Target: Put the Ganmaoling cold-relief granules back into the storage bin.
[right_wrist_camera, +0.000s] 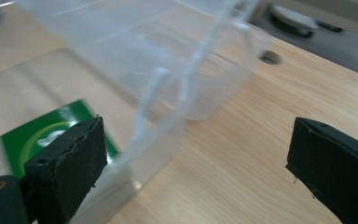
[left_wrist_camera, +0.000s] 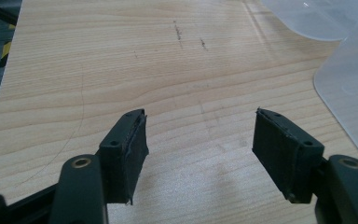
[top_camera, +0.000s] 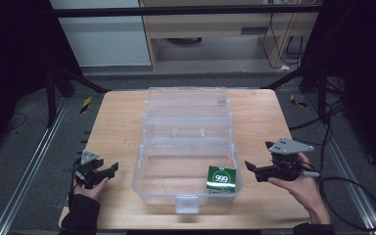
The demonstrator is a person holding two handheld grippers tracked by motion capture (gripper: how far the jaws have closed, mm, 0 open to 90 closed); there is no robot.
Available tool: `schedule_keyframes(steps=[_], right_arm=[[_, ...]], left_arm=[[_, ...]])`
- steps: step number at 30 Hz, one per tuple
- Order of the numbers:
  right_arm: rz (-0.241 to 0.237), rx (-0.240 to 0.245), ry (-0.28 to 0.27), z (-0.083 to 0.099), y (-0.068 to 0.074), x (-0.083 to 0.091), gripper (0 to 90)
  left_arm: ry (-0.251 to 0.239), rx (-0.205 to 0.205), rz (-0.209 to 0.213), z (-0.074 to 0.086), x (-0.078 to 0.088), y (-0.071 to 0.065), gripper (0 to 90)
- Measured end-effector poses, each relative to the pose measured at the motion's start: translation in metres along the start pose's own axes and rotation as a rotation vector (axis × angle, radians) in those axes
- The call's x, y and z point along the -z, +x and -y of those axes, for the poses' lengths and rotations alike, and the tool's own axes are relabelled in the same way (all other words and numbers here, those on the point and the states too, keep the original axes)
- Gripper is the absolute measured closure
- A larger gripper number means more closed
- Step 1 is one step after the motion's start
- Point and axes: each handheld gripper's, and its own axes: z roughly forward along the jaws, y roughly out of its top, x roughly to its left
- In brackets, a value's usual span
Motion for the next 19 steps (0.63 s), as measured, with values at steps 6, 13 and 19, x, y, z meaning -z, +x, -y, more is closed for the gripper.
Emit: schedule_keyframes(steps=[6,13,19], right_arm=[[0.169,-0.145,-0.035,0.031,-0.021,-0.009,5.1],[0.273,-0.268,0.002,0.070,-0.035,-0.027,5.1],[0.322,-0.310,0.048,0.093,-0.045,-0.035,4.9]], left_arm=[[0.004,-0.004,0.004,0.000,-0.002,0.000,36.7],[0.022,-0.014,0.005,0.001,-0.004,0.000,39.4],[0.025,-0.020,0.003,0.001,-0.005,-0.001,39.9]])
